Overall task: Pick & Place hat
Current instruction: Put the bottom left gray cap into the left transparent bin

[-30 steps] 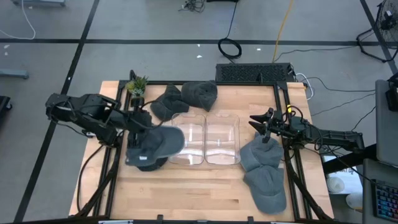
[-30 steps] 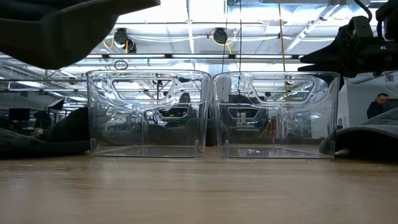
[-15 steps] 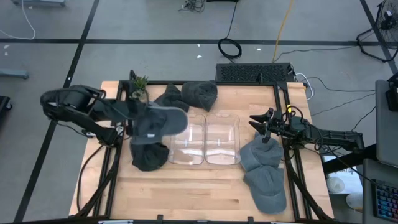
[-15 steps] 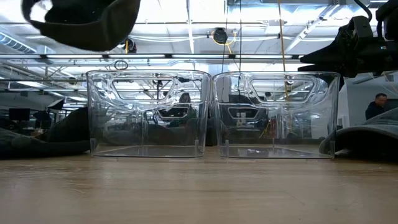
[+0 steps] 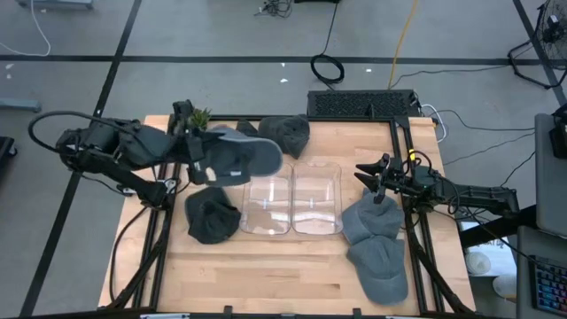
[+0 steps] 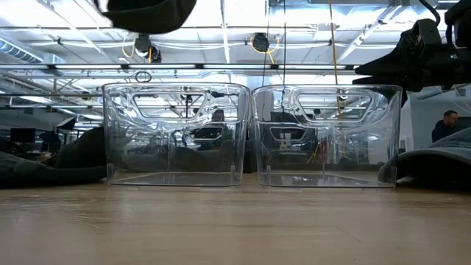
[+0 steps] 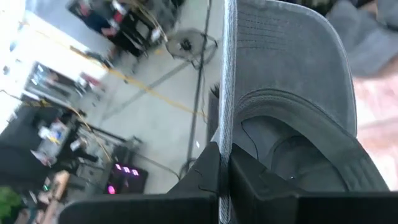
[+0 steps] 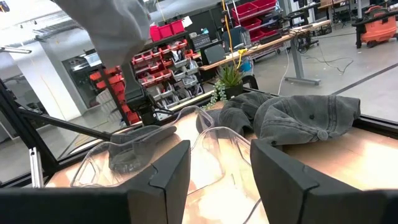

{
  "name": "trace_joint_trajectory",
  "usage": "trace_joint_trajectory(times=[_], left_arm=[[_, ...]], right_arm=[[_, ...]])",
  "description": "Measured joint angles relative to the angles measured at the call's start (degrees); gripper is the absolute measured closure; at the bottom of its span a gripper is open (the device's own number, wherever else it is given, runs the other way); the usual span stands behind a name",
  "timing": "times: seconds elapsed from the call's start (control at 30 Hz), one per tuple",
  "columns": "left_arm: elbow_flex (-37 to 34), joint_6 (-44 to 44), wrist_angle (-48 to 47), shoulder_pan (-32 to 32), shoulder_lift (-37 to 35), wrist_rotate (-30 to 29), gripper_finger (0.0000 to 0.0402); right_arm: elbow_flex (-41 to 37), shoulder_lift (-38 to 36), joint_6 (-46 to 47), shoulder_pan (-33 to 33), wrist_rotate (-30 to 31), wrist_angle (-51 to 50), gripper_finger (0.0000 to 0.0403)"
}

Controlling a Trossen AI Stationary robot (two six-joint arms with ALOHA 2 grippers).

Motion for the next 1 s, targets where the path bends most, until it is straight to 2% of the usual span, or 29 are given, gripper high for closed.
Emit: trace_joint_trajectory(times=[0.37, 0.6, 0.83, 0.9, 1.0], left_arm=[[0.0, 17.5, 26.0, 0.0, 0.2, 0.0, 0.0392], [-0.1, 28.1, 38.4, 0.5, 1.6, 0.7, 0.0392], [-0.1, 32.7, 46.3, 2.8, 4.0, 8.5, 0.0392], [-0.1, 32.6, 47.5, 3.6, 4.8, 9.7, 0.0392], [-0.1, 31.6, 49.3, 5.1, 6.1, 10.8, 0.0392]], right_arm=[[0.0, 0.0, 0.0, 0.0, 0.0, 0.0, 0.0248], [0.0, 0.0, 0.0, 0.0, 0.0, 0.0, 0.0248], [0.0, 0.0, 0.2, 0.0, 0.0, 0.1, 0.0248], [0.0, 0.0, 3.1, 0.0, 0.0, 0.5, 0.0248], [0.0, 0.0, 13.1, 0.0, 0.0, 2.5, 0.0248]])
